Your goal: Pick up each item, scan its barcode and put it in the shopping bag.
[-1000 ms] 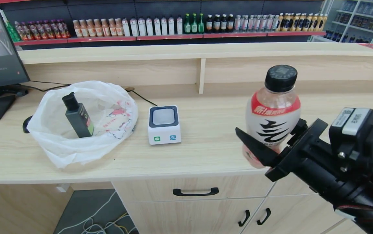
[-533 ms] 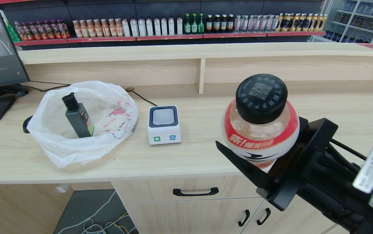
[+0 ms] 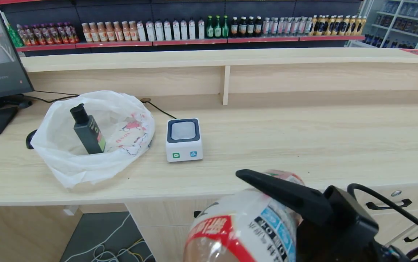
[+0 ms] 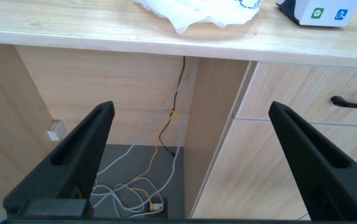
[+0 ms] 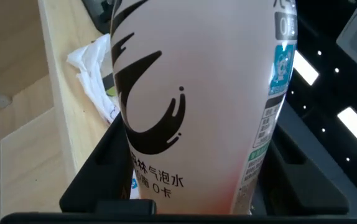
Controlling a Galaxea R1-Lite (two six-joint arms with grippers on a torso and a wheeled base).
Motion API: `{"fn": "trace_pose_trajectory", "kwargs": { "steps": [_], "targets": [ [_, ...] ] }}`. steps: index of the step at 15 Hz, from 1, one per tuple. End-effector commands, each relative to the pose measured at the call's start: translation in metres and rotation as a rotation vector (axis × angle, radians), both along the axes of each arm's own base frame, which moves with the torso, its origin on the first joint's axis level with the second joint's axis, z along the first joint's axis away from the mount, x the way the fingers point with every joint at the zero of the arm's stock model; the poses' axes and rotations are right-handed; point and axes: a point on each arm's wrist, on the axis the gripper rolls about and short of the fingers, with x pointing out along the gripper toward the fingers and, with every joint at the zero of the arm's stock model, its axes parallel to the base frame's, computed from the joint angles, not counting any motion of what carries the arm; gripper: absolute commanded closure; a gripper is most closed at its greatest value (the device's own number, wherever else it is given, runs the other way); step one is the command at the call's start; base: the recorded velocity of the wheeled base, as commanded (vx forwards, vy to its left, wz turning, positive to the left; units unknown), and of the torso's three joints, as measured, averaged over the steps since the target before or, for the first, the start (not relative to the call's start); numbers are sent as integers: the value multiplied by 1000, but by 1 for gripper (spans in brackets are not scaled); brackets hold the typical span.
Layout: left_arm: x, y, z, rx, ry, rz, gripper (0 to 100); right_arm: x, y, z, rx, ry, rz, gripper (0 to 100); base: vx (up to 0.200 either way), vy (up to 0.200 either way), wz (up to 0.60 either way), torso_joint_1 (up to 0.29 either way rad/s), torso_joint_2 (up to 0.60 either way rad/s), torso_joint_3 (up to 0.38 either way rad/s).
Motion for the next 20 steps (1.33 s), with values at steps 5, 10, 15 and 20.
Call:
{"fn": "trace_pose_trajectory", "kwargs": {
  "steps": [5, 10, 15, 20],
  "targets": [
    [0, 0, 0, 0, 0, 1, 0, -1, 29, -14, -102, -119, 10, 100, 0, 0, 0, 0, 0, 0],
    [0, 0, 0, 0, 0, 1, 0, 3, 28, -11, -117, -196, -2, 100, 0, 0, 0, 0, 0, 0],
    [0, 0, 0, 0, 0, -1, 0, 3, 25, -10, -134, -245, -31, 100, 0, 0, 0, 0, 0, 0],
    [0, 0, 0, 0, 0, -1, 0, 7, 23, -10, -139, -248, -48, 100, 0, 0, 0, 0, 0, 0]
  ]
}}
